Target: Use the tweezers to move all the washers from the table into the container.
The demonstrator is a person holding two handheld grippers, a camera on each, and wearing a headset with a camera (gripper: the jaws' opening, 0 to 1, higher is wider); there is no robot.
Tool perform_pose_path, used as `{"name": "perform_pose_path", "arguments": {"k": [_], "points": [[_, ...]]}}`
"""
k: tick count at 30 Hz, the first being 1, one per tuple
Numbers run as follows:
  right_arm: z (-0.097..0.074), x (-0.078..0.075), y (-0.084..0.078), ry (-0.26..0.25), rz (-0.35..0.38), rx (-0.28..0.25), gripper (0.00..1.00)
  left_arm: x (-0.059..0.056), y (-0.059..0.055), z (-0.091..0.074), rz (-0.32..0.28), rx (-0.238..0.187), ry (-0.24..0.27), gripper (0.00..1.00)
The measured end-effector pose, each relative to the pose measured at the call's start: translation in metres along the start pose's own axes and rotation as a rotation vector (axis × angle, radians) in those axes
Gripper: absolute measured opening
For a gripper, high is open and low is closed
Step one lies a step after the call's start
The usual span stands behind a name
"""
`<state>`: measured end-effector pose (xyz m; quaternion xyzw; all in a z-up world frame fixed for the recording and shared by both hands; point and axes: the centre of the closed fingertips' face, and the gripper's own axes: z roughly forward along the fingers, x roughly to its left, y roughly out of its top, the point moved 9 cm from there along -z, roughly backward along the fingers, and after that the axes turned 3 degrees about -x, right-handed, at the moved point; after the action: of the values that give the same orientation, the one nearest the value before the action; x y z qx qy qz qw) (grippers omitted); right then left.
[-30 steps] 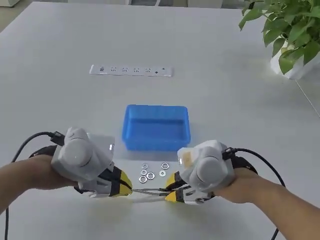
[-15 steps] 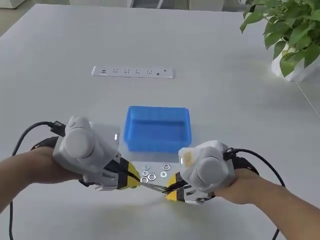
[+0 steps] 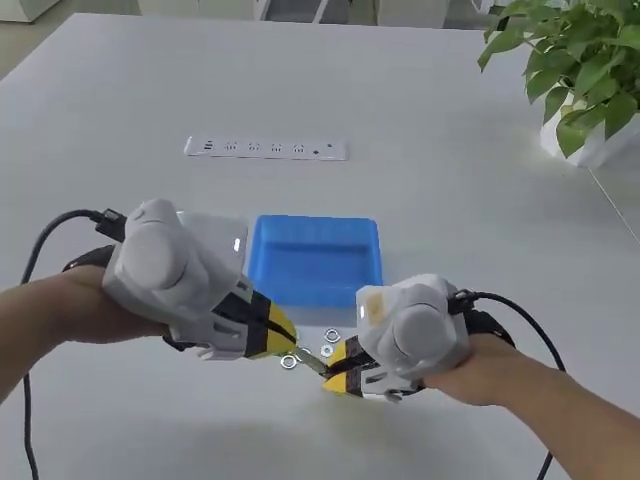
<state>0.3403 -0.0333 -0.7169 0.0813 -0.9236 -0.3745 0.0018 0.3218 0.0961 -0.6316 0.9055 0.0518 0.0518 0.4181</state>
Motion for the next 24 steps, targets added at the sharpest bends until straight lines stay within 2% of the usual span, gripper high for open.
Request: {"name": "perform_pose_path", "arguments": {"k": [9, 16, 22, 24], "points": [[0.005, 0.002, 0.007, -0.003, 0.029, -0.036, 0.09, -0.001, 0.012, 0.003, 0.016, -0.038, -0.018, 0.05], [0.009, 0.004, 0.006, 0.000, 0.038, -0.044, 0.10, -0.003, 0.015, 0.009, 0.028, -0.040, -0.032, 0.05], [0.012, 0.007, 0.002, 0.009, 0.021, -0.024, 0.09, -0.006, 0.010, 0.013, 0.041, -0.028, -0.054, 0.05], [0.011, 0.007, 0.001, 0.006, 0.018, -0.031, 0.08, -0.006, 0.010, 0.013, 0.034, -0.045, -0.056, 0.05]]}}
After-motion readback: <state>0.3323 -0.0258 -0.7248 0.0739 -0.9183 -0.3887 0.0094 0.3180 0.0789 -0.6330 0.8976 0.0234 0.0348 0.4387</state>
